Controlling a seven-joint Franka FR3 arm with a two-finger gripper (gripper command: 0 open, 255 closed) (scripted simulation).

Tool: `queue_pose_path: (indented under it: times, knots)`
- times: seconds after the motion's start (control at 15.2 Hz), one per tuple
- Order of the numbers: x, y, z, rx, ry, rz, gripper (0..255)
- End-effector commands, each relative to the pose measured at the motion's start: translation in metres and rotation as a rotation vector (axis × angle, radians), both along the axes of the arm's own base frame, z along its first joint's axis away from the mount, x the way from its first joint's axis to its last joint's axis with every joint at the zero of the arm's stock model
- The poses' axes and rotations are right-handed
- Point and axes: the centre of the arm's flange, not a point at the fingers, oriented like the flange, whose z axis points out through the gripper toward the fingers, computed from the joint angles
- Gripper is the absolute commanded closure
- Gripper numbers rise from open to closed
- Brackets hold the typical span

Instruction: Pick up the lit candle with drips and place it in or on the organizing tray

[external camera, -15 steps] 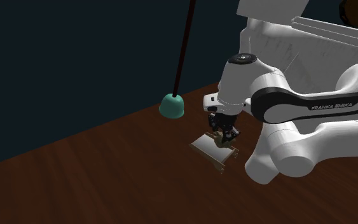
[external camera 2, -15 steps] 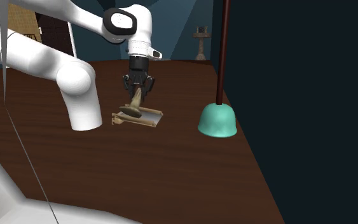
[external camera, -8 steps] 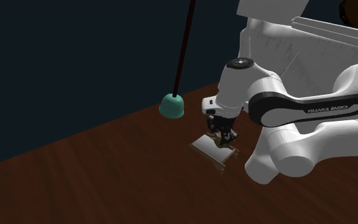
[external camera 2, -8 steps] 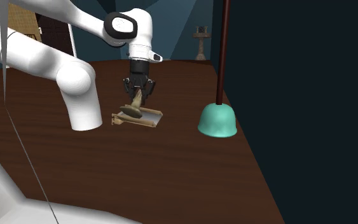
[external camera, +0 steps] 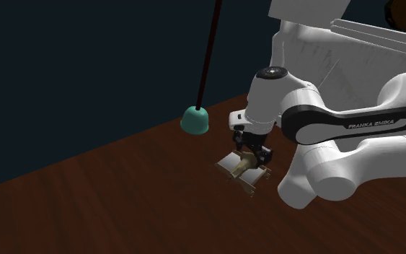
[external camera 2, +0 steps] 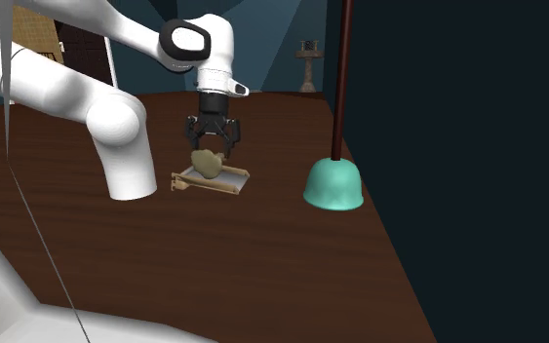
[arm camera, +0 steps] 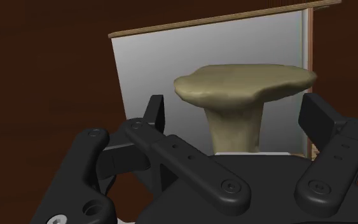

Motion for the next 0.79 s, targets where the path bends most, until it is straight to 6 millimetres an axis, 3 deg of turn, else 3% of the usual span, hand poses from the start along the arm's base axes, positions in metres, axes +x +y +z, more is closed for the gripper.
queue_pose_path:
  times: [0.0,0.2,0.73]
  knots:
    - [0.001,0.003,0.012,0.000,0.000,0.000,0]
    - [0.004,0.010,0.048,0.000,0.000,0.000,0]
    - [0.004,0.010,0.048,0.000,0.000,0.000,0]
